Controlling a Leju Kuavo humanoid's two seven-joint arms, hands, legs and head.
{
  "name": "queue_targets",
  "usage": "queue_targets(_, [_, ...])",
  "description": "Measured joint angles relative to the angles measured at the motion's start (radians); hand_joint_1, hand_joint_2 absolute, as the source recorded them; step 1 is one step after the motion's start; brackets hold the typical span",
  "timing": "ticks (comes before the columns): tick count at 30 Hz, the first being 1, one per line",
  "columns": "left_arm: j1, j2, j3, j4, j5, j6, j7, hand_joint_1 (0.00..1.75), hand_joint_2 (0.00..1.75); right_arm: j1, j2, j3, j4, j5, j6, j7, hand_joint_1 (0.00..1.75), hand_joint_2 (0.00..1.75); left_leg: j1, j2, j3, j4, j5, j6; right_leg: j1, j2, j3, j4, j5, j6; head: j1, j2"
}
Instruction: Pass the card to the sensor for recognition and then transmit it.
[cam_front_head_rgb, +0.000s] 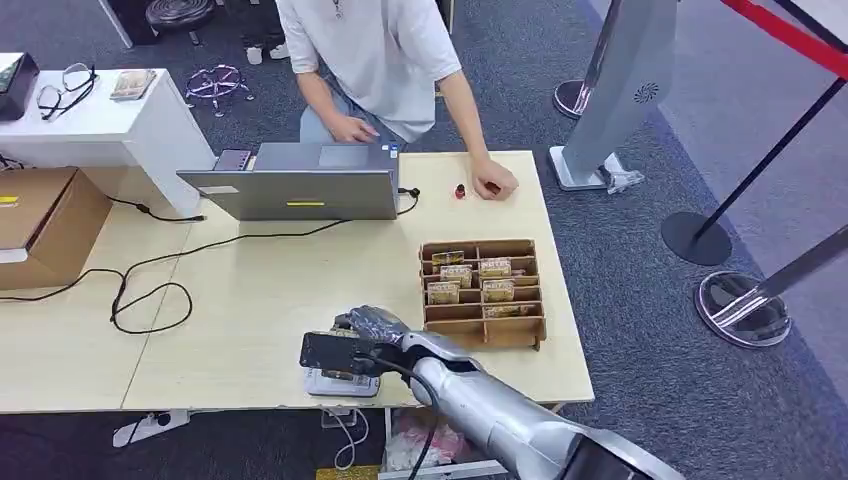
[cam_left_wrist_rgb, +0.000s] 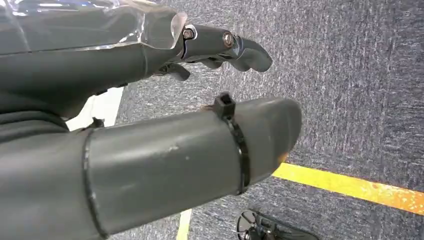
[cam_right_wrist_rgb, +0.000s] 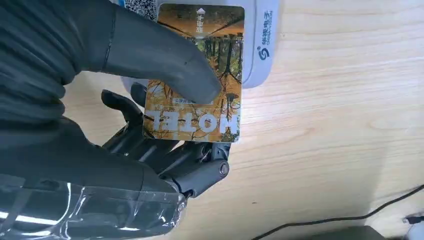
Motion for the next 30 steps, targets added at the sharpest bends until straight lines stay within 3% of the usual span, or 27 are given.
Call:
queue_targets(15, [0.0, 0.0, 0.0, 0.0, -0.002, -0.001, 0.0, 0.0, 0.0, 0.001, 0.0, 0.021, 0.002, 0.043, -0.04, 0.018, 1.75, 1.75, 0.0, 0.0, 0.0, 0.0, 0.0, 0.0, 0.0, 0.0, 0.0, 0.0, 0.0, 0.0, 0.0, 0.0])
queue_targets(30, [0.0, 0.0, 0.0, 0.0, -0.003, -0.003, 0.002, 0.0, 0.0, 0.004, 0.012, 0.079, 0.018, 0.159, -0.087, 0.086, 1.75, 1.75, 0.0, 0.0, 0.0, 0.0, 0.0, 0.0, 0.0, 0.0, 0.0, 0.0, 0.0, 0.0, 0.0, 0.0])
